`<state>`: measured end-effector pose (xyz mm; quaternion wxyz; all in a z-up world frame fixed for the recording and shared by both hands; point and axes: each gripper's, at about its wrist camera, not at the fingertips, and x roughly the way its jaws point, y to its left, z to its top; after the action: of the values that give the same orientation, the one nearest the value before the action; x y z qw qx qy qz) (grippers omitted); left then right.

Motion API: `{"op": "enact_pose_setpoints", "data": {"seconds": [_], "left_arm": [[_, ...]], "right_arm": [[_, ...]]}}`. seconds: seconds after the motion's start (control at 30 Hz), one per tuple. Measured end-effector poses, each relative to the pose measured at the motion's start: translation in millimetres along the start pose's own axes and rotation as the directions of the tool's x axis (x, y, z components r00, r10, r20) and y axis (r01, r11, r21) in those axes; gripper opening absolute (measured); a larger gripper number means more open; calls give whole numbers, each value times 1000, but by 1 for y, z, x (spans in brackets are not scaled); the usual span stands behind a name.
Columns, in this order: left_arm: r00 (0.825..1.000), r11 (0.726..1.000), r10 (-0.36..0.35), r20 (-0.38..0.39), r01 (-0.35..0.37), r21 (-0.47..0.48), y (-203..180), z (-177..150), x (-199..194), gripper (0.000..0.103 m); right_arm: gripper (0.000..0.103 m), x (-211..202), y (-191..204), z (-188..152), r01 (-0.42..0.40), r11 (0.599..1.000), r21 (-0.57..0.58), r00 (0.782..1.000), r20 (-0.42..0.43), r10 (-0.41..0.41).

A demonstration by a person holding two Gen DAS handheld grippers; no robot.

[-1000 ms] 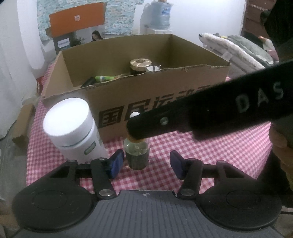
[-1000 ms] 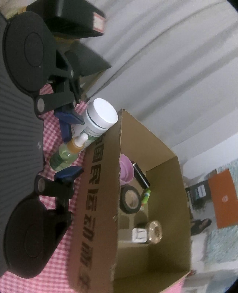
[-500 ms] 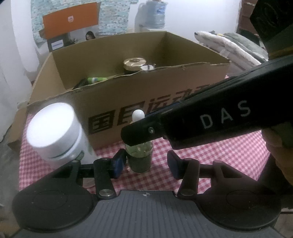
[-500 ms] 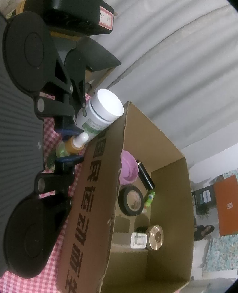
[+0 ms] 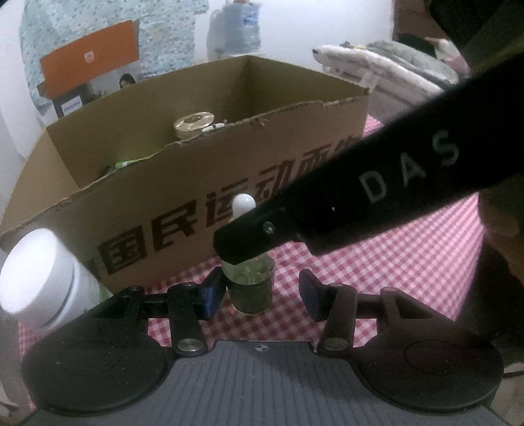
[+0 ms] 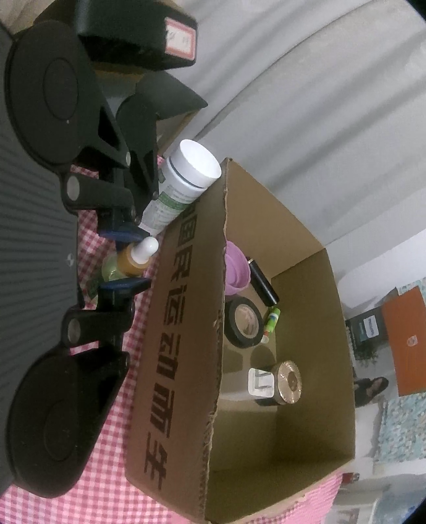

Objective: Organize rigid objects
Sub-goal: 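Close the right gripper around the dropper bottle and lift it, then carry the dropper bottle with the right gripper over the box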

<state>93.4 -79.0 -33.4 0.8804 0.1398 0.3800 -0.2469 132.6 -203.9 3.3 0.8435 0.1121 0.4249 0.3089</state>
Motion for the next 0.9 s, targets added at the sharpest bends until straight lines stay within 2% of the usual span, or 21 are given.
{"op": "enact_pose_setpoints", "data": {"seconds": [0.07, 0.2, 0.5, 0.7, 0.9], "left_arm": [[1000, 1000, 8, -4, -8, 6, -2, -1, 3, 47], [1000, 1000, 30, -7, -30, -3, 1, 1, 6, 32], [1000, 999, 14, 1, -14, -31, 6, 6, 1, 31], [997, 999, 36, 73, -35, -14, -5, 18, -35, 31], [988, 999, 31, 154, -24, -47, -7, 56, -72, 31]], "right_arm": [[25, 0, -2, 0, -6, 1000, 6, 1000, 2, 6], [25, 0, -4, 0, -15, 1000, 12, 1000, 7, 15], [25, -9, -2, -2, -13, 1000, 7, 1000, 25, 13], [25, -43, 13, 5, -25, 999, -35, 996, 90, 29], [25, -89, 31, 34, -28, 992, -124, 983, 178, 50]]}}
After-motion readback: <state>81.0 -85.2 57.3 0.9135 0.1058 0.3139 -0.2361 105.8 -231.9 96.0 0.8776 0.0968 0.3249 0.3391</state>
